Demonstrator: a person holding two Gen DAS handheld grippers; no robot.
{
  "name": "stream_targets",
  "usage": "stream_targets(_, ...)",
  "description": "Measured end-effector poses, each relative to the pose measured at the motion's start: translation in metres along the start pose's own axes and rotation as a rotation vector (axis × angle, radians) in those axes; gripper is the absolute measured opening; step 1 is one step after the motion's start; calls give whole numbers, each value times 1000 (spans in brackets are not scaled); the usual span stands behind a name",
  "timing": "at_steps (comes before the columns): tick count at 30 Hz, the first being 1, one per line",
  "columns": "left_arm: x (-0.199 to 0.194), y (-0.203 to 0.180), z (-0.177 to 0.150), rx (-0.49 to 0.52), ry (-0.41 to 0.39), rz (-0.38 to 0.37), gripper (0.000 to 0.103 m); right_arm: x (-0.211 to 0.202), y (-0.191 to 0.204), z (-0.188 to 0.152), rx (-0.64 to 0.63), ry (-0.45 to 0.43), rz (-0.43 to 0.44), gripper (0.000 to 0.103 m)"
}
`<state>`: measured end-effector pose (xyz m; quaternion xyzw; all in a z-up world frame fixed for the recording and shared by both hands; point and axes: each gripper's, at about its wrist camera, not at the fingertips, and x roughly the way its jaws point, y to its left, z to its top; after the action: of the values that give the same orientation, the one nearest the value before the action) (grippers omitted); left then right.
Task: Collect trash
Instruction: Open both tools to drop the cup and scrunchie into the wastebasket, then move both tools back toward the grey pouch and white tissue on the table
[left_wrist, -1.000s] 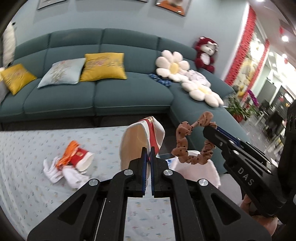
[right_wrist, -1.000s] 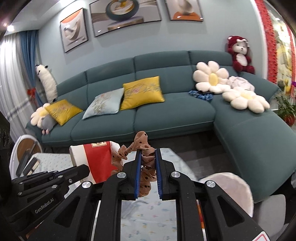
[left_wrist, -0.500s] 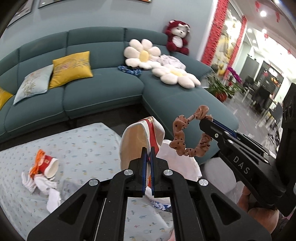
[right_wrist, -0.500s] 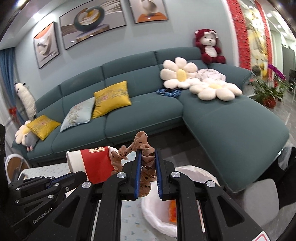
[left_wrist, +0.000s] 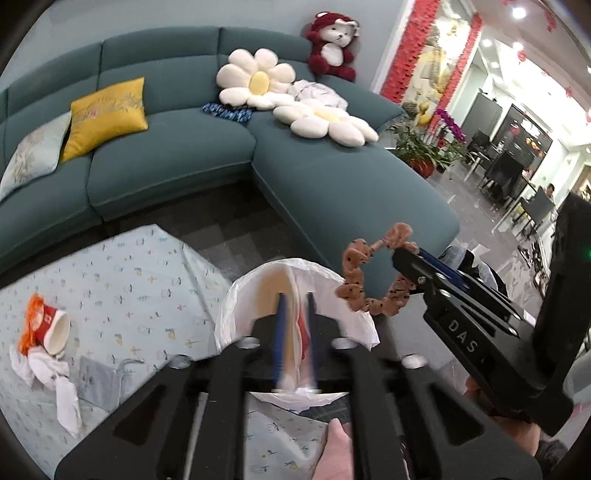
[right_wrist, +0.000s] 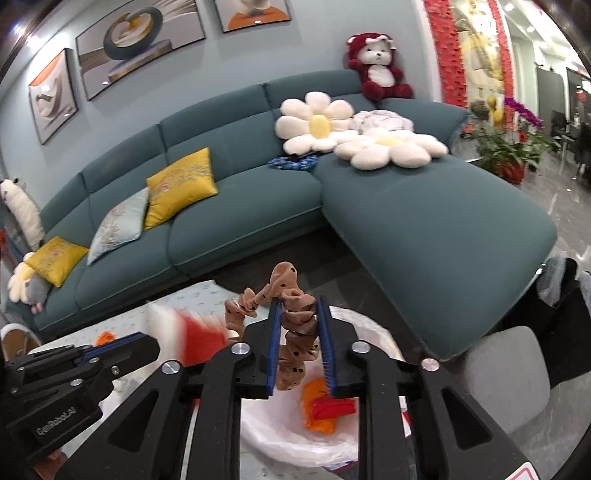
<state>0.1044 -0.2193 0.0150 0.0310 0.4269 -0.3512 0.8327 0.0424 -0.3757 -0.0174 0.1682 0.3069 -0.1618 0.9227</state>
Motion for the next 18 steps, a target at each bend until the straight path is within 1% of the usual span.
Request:
stream_targets(1,2,2,0,-12,3,-1,45,2,-2,0,7,3,3,33)
stream_targets(2,2,4,0,-25,-2,3,48,3,-4,0,14,2,3,37)
stream_targets(3,2,5,0,-25,-8,8,48,3,-5,-1,18,-2,-1,42)
stream_targets(7,5,10,-1,-36,8,27,51,3,-4,-1,13,-8,-2,49)
stream_targets(13,-4,22,-5,-56,-2,60,52,-2,6,1,7,-16,20,52)
stream_targets(18,-18,37,-13,-77,-18,92,54,-7,27,-2,-21,-17,47,56)
